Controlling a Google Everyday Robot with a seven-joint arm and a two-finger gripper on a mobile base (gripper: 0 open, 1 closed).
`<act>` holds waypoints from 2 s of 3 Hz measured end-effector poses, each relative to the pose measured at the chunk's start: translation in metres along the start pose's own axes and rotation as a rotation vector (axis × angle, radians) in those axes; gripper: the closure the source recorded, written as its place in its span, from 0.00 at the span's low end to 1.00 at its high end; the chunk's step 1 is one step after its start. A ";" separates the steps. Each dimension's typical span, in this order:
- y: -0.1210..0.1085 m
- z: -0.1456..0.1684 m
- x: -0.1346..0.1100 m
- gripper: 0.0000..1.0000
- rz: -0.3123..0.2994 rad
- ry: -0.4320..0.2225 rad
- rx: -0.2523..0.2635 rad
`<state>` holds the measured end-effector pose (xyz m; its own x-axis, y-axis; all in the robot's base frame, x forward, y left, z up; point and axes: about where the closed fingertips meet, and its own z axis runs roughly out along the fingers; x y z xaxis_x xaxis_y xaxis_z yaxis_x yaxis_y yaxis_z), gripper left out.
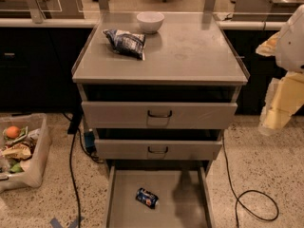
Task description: Pick pepsi can from bottom drawer and place on counter
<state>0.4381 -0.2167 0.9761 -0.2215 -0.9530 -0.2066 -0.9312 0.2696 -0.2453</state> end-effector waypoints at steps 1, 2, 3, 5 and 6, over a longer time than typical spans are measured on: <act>0.000 0.000 0.000 0.00 0.000 0.000 0.000; 0.015 0.027 -0.013 0.00 0.001 -0.036 -0.010; 0.048 0.084 -0.041 0.00 0.040 -0.109 -0.043; 0.091 0.181 -0.051 0.00 0.106 -0.115 -0.074; 0.094 0.182 -0.054 0.00 0.107 -0.124 -0.069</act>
Offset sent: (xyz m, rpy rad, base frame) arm -0.0133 0.0776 -0.1103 0.1445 0.0207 0.0391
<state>0.4150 -0.1146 0.7922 -0.2874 -0.8939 -0.3441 -0.9227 0.3547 -0.1509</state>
